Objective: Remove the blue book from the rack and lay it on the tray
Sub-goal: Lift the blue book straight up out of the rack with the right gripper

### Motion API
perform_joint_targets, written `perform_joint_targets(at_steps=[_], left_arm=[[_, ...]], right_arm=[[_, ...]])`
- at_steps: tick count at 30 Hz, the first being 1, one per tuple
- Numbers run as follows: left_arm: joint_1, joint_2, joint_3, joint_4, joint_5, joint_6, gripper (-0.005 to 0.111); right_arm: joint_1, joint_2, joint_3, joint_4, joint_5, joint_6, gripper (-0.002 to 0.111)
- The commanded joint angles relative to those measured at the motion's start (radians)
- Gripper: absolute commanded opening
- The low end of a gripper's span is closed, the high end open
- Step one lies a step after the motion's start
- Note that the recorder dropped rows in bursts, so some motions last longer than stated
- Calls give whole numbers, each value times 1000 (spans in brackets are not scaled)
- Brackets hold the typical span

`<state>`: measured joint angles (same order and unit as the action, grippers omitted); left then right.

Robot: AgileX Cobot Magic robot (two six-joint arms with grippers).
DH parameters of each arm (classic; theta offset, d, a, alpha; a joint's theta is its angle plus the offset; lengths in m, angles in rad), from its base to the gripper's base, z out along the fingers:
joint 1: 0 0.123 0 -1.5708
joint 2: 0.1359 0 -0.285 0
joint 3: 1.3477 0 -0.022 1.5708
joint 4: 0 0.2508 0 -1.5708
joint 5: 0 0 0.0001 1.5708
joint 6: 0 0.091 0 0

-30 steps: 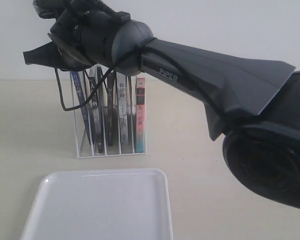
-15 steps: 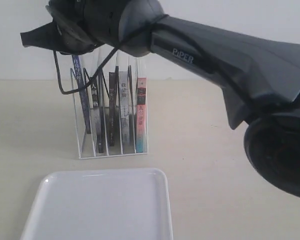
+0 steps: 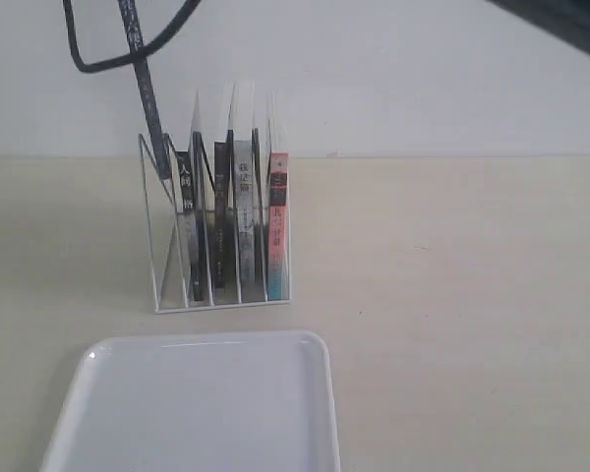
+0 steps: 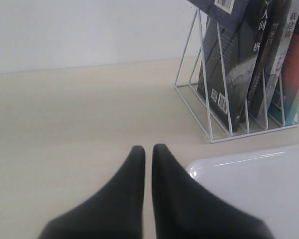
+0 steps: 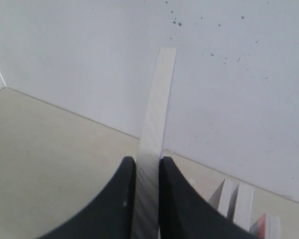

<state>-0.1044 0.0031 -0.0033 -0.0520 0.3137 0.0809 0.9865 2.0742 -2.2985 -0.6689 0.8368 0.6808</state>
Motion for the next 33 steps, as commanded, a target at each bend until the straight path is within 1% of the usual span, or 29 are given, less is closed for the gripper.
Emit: perform_joint_targets(at_steps=[1,13,17,28,33], left_arm=[[4,-3,3,1,1,-7,5],[4,-3,3,1,1,-7,5],[4,-3,3,1,1,-7,5],[4,-3,3,1,1,-7,5],[4,-3,3,1,1,-7,5]], right_arm=[[2,-77,-7,-51,44,-12,0],[14,-194,-7,-51,92,-18,0],[46,-217,-7,-77,153,-18,0],[182,-268,-7,-230,381,-37,0],[224,-294,-5,-234,384,-55,0]])
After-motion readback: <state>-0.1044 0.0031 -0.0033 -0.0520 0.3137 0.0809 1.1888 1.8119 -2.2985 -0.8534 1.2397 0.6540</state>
